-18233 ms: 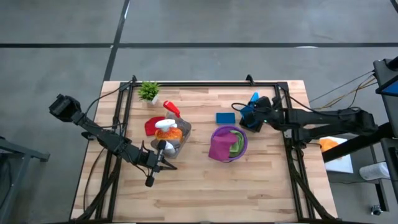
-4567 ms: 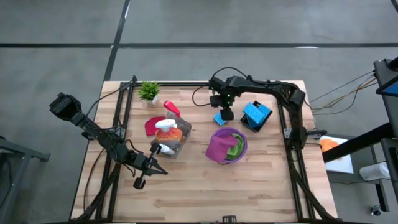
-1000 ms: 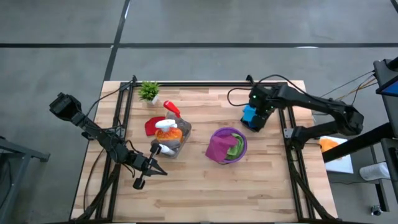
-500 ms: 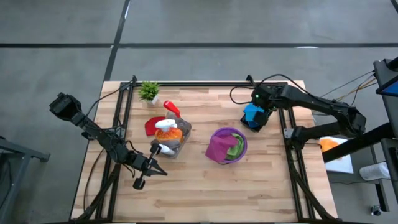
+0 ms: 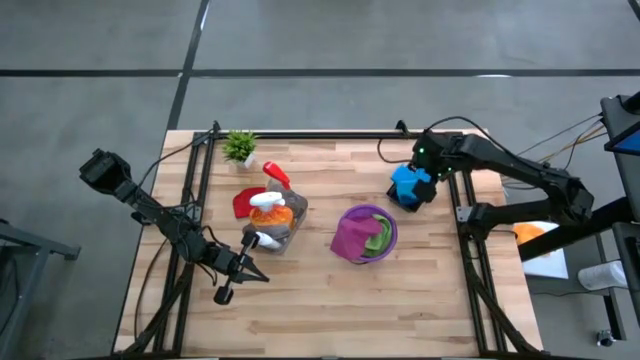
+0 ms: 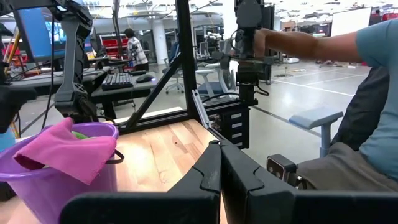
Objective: Pick & Place Kitchen Items
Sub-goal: Put the blue sponge wipe into the black bin, then adjust the spray bottles in the gray bin
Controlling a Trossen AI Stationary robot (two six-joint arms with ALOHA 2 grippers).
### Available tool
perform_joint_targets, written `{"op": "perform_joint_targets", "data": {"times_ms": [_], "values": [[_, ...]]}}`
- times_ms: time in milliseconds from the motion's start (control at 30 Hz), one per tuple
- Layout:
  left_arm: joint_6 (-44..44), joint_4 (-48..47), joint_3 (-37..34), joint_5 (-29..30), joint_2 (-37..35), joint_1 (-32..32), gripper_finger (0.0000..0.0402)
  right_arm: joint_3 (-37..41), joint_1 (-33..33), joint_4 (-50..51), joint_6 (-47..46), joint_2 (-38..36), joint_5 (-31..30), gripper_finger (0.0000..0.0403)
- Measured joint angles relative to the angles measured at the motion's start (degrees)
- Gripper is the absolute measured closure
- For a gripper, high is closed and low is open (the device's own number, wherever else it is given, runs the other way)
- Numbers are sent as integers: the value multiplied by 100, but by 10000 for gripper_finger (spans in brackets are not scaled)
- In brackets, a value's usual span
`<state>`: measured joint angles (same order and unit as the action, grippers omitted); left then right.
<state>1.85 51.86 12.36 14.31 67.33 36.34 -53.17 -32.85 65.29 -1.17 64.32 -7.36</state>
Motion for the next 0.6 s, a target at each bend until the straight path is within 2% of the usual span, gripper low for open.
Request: {"op": "perform_joint_targets", "data": {"times_ms": [100, 200, 300, 367, 433, 467, 533, 567, 600], "values": [[0, 0, 0, 0, 0, 0, 401, 0, 27, -93, -205, 23, -219, 64], [0, 0, 0, 0, 0, 0, 401, 2, -1, -133, 104, 33, 744, 64], [0, 0, 0, 0, 0, 0, 401, -30, 27, -311, -194, 25, 163, 64], [2, 0, 0, 0, 0, 0, 401, -6, 3, -266, -46, 53, 326, 64], [2, 0, 0, 0, 0, 0, 401, -16, 2, -317, -318, 46, -322, 64], [4, 0, 0, 0, 0, 0, 401, -17, 5, -312, -271, 59, -298, 64], [4, 0, 0, 0, 0, 0, 401, -3, -13, -301, 83, 82, 928, 64], [4, 0, 0, 0, 0, 0, 401, 2, -34, -364, 115, 68, 1244, 64], [3, 0, 0, 0, 0, 0, 401, -22, -28, -437, -76, 45, 1014, 64]]}}
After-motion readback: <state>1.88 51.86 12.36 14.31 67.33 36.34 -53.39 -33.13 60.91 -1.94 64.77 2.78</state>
